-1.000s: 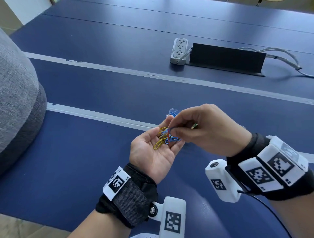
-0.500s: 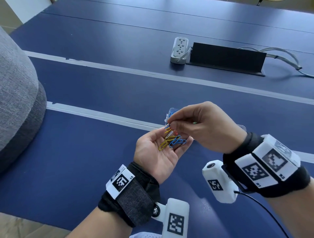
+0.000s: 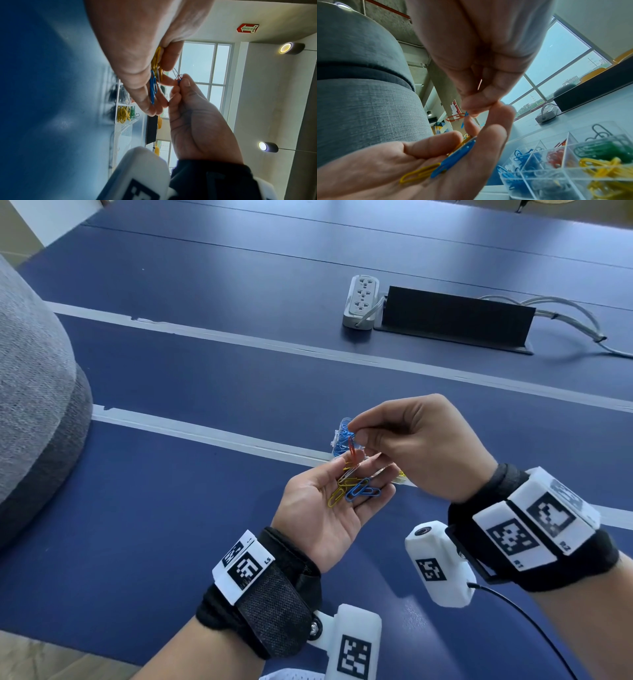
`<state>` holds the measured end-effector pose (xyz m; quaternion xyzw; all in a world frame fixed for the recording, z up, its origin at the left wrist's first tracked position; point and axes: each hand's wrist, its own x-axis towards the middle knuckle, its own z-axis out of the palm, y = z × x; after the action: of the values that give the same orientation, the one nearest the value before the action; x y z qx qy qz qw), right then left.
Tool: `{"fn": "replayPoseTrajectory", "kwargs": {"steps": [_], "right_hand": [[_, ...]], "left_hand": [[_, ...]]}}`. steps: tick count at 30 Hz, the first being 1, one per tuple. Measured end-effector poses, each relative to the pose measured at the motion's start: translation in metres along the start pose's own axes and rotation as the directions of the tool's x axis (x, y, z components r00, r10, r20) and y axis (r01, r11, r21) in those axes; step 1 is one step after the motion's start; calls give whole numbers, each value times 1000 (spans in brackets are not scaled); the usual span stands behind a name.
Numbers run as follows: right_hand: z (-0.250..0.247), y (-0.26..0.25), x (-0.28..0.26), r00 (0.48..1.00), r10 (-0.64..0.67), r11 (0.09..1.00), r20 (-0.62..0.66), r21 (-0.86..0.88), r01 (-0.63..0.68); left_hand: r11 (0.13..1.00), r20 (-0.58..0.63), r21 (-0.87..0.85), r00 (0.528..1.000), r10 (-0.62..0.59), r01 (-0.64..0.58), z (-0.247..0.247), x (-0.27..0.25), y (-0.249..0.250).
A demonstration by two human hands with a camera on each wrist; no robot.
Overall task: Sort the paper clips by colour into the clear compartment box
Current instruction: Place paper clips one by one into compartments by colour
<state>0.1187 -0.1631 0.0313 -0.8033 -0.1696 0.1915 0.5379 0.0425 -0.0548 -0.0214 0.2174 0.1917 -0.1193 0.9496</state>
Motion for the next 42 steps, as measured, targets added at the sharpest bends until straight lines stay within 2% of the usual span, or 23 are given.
{"fn": "replayPoseTrajectory", "kwargs": {"steps": [3, 8, 17, 26, 36, 40, 42], "right_hand": [[0, 1, 0, 1000, 6, 1000, 12, 17, -6], [1, -1, -4, 998, -45, 997, 44, -54, 48], [-2, 0, -8, 999, -29, 998, 16, -48, 30], [-6, 1, -8, 996, -94, 993, -8, -71, 93], [4, 8, -10, 994, -100, 989, 41, -101, 104], [3, 3, -11, 988, -145, 969, 60, -195, 154], [1, 0, -10, 990, -115, 978, 80, -163, 127]], "left_hand": [[1000, 6, 10, 1000, -3, 3, 0, -1, 1], [1000, 21, 12, 1000, -2, 2, -1, -1, 0], [999, 48, 26, 999, -21, 20, -1, -3, 0], [1000, 44, 30, 999, -5, 4, 2, -2, 0], [999, 32, 39, 999, 3, -4, -2, -4, -1], [1000, 47, 23, 999, -10, 9, 0, -4, 1], [1000, 51, 12, 999, -12, 11, 0, -4, 1]]}}
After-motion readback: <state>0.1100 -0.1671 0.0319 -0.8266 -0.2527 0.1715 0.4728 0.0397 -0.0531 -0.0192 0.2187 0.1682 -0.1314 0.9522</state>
